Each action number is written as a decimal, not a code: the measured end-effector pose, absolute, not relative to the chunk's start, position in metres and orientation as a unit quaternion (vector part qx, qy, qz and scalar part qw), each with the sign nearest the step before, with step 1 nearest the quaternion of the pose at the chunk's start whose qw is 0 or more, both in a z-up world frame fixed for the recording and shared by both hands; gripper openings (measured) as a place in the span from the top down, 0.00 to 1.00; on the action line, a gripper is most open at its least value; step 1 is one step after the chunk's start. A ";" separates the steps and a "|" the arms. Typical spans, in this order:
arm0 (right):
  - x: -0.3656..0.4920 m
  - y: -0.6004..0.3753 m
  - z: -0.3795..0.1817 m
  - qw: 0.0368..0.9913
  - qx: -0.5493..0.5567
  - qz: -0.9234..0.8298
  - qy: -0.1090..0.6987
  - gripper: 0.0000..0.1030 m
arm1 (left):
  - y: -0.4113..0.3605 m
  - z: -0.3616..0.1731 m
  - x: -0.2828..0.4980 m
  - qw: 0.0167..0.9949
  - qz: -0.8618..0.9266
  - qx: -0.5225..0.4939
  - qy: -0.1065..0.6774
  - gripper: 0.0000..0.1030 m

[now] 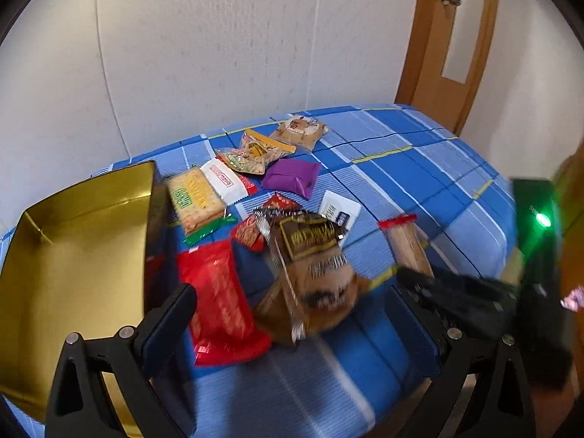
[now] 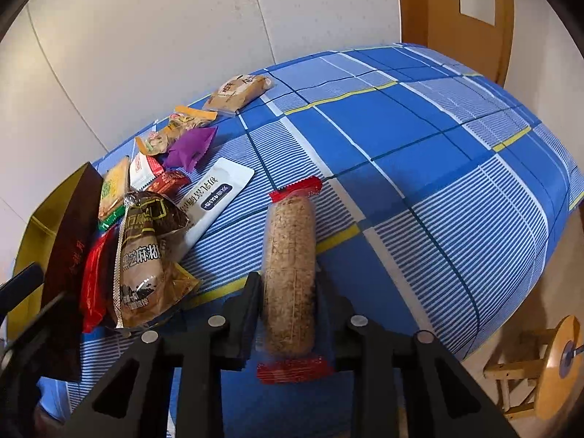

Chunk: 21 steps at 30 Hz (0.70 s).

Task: Organize snacks
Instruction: 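Grasp the brown black-sesame bag with the left gripper while the right holds the granola bar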

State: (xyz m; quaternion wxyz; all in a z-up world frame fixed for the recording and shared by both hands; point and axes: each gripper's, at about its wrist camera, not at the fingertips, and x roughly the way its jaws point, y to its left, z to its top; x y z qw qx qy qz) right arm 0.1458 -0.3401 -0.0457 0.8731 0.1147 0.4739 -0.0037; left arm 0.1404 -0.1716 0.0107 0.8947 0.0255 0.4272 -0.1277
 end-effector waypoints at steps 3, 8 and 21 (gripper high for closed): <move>0.145 -0.346 -0.045 0.870 0.135 -0.007 0.475 0.72 | -0.183 0.004 0.158 0.888 -0.126 0.031 0.441 0.00; 0.144 -0.351 -0.045 0.868 0.148 -0.008 0.475 0.71 | -0.197 -0.004 0.176 0.888 -0.121 0.045 0.442 0.00; 0.145 -0.351 -0.045 0.866 0.158 -0.012 0.474 0.71 | -0.201 -0.021 0.189 0.882 -0.140 0.041 0.449 0.26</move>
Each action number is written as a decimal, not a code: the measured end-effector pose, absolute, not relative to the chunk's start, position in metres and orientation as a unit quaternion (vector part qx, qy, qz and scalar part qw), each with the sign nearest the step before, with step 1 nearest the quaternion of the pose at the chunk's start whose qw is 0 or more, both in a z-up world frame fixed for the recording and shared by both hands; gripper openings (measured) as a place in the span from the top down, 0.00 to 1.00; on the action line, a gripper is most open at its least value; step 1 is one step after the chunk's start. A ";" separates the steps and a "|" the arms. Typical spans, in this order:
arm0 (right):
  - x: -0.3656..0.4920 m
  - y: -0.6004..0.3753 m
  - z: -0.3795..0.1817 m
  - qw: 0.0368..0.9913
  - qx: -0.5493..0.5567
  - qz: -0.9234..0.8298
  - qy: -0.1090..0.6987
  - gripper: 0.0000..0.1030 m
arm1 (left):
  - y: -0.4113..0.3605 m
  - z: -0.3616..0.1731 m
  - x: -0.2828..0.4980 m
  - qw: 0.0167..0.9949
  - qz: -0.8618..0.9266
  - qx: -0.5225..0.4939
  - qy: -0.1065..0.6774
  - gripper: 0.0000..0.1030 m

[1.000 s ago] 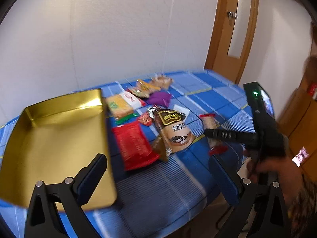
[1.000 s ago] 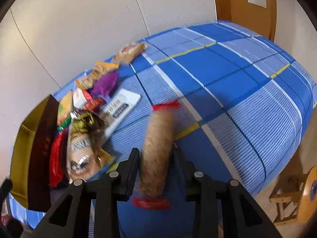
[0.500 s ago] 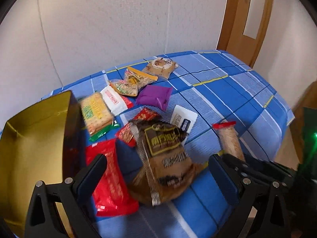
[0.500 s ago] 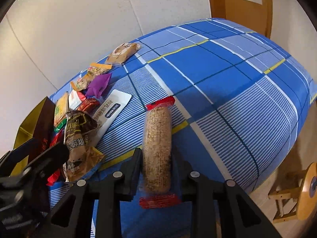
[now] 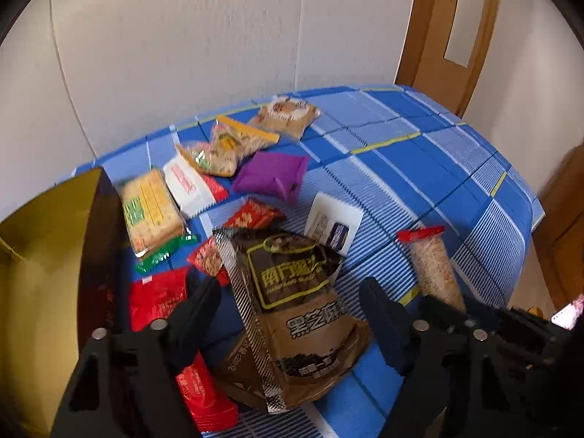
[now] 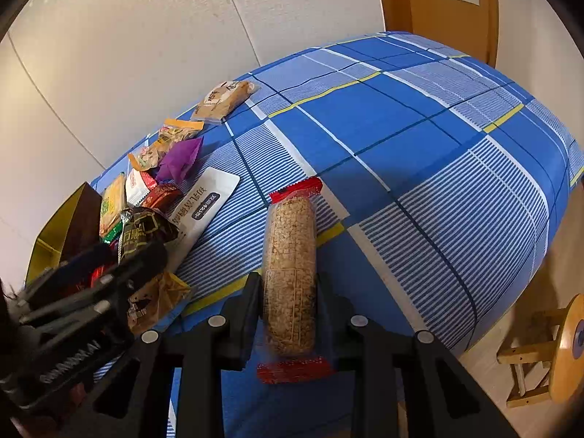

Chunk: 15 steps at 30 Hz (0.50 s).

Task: Organize snacks
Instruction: 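Grasp the brown black-sesame bag with the left gripper while the right holds the granola bar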

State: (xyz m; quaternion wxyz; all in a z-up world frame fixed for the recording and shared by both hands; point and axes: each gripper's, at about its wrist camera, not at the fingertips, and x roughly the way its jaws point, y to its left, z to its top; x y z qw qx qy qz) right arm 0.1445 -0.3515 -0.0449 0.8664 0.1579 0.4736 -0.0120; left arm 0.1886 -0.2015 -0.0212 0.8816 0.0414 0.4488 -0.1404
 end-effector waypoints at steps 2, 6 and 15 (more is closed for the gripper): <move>0.145 -0.352 -0.045 0.867 0.158 -0.014 0.473 0.71 | -0.200 -0.026 0.188 0.879 -0.145 0.045 0.453 0.30; 0.146 -0.349 -0.045 0.869 0.150 -0.018 0.471 0.71 | -0.204 -0.027 0.181 0.877 -0.181 0.060 0.442 0.48; 0.149 -0.346 -0.045 0.873 0.142 -0.029 0.466 0.71 | -0.198 -0.015 0.167 0.881 -0.191 0.090 0.424 0.57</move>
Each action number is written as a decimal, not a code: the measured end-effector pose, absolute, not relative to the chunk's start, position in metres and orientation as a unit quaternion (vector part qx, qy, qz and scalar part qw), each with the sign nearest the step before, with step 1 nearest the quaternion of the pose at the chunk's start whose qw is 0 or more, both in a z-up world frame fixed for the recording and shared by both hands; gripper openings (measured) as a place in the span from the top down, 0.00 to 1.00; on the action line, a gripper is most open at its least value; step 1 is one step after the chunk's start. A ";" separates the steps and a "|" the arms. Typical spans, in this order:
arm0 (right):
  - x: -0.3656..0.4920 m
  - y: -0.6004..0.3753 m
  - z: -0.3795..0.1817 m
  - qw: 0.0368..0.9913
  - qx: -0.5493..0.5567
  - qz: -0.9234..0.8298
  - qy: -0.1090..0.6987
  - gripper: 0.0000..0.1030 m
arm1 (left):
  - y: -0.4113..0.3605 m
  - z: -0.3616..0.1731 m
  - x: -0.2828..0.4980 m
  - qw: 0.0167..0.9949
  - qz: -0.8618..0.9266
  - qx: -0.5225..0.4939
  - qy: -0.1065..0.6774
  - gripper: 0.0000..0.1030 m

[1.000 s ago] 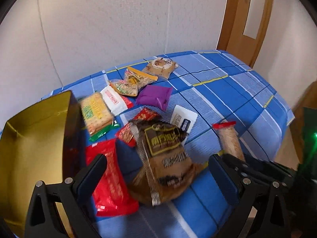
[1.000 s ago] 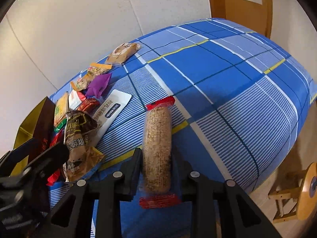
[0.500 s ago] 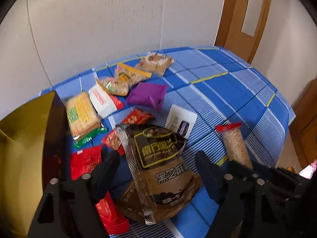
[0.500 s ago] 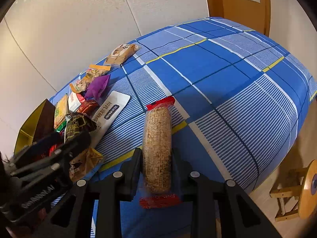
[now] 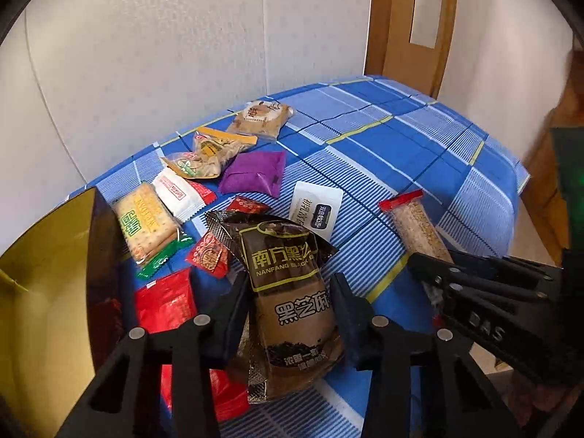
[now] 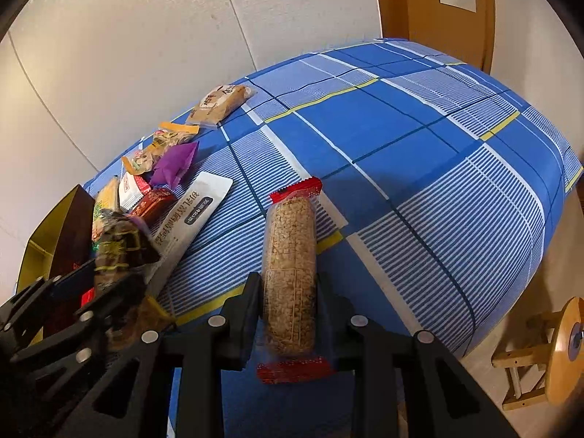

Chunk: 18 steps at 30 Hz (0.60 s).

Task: Organize snacks
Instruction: 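Grasp the brown black-sesame bag with the left gripper while the right holds the granola bar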

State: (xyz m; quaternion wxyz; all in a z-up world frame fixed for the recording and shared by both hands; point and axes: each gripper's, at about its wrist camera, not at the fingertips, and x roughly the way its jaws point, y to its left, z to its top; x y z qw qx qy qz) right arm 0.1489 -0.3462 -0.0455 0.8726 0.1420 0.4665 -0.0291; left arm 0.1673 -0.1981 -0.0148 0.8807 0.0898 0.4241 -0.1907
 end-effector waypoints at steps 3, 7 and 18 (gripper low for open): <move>0.150 -0.344 -0.045 0.873 0.141 -0.037 0.465 0.71 | -0.186 -0.010 0.164 0.884 -0.191 0.081 0.420 0.58; 0.152 -0.341 -0.045 0.876 0.132 -0.043 0.463 0.71 | -0.166 -0.001 0.163 0.886 -0.198 0.046 0.416 0.59; 0.152 -0.336 -0.046 0.881 0.117 -0.052 0.456 0.71 | -0.092 0.027 0.162 0.905 -0.179 0.023 0.384 0.59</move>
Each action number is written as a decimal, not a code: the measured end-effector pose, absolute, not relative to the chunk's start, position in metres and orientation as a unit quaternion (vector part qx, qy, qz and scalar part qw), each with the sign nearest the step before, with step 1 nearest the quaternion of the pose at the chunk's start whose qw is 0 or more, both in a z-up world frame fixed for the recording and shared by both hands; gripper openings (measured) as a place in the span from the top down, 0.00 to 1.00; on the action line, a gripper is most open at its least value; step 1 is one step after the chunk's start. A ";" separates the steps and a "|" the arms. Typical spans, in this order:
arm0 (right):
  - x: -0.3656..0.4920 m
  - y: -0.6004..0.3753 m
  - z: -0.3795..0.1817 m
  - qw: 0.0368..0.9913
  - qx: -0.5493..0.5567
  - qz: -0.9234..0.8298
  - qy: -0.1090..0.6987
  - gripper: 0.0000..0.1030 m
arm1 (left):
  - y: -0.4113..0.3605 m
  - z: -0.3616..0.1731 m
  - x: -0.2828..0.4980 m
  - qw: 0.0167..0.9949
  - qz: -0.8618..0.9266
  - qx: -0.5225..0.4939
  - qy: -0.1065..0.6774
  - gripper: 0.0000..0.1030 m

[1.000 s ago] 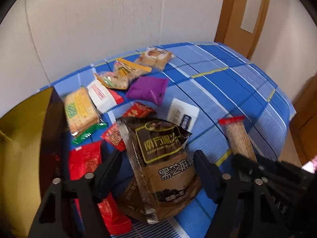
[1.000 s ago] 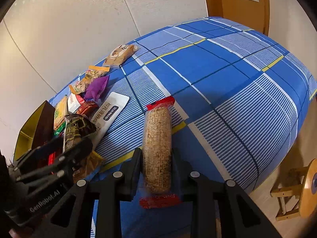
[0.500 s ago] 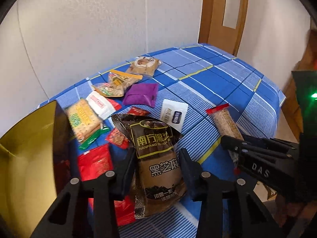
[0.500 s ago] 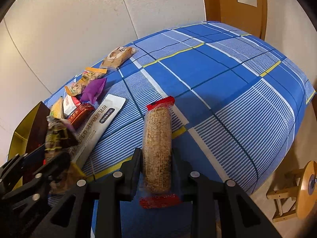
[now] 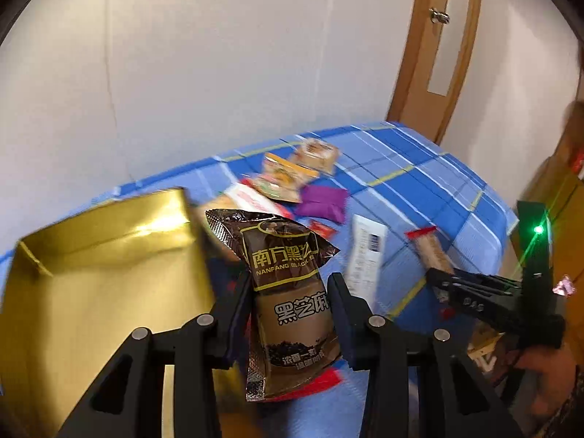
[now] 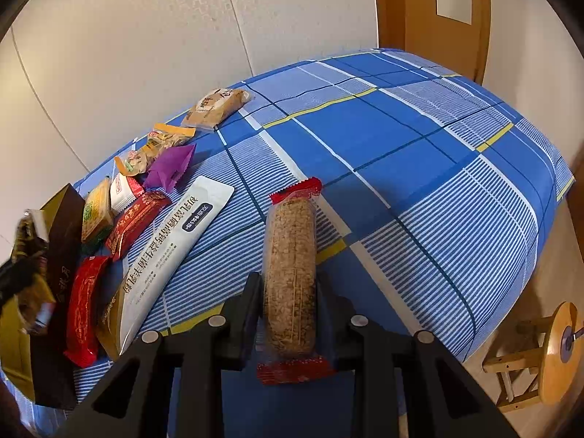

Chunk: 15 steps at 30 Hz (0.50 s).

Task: Organize snacks
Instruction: 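Grasp the brown black-sesame bag with the left gripper while the right holds the granola bar, then lower the brown bag into the tray and open the left gripper while the right carries the bar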

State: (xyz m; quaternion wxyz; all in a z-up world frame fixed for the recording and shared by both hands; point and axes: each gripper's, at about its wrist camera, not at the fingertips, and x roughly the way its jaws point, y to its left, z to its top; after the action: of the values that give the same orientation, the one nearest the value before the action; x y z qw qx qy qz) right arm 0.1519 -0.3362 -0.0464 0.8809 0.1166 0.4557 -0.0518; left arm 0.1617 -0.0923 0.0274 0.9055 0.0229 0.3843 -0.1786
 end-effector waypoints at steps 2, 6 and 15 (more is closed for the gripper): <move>0.151 -0.335 -0.046 0.883 0.112 -0.053 0.453 0.71 | -0.076 0.030 0.164 0.910 -0.164 0.025 0.379 0.59; 0.149 -0.335 -0.047 0.885 0.115 -0.046 0.448 0.72 | -0.037 0.031 0.174 0.919 -0.127 0.010 0.373 0.59; 0.146 -0.334 -0.044 0.892 0.120 -0.042 0.434 0.72 | 0.048 0.011 0.217 0.901 -0.060 -0.030 0.428 0.59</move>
State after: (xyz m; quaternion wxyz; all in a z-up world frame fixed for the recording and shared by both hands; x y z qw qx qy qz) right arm 0.1458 -0.3338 -0.0440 0.8921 0.1200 0.4337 -0.0416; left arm 0.2174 0.0479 0.0108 0.9013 -0.0304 0.4280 -0.0602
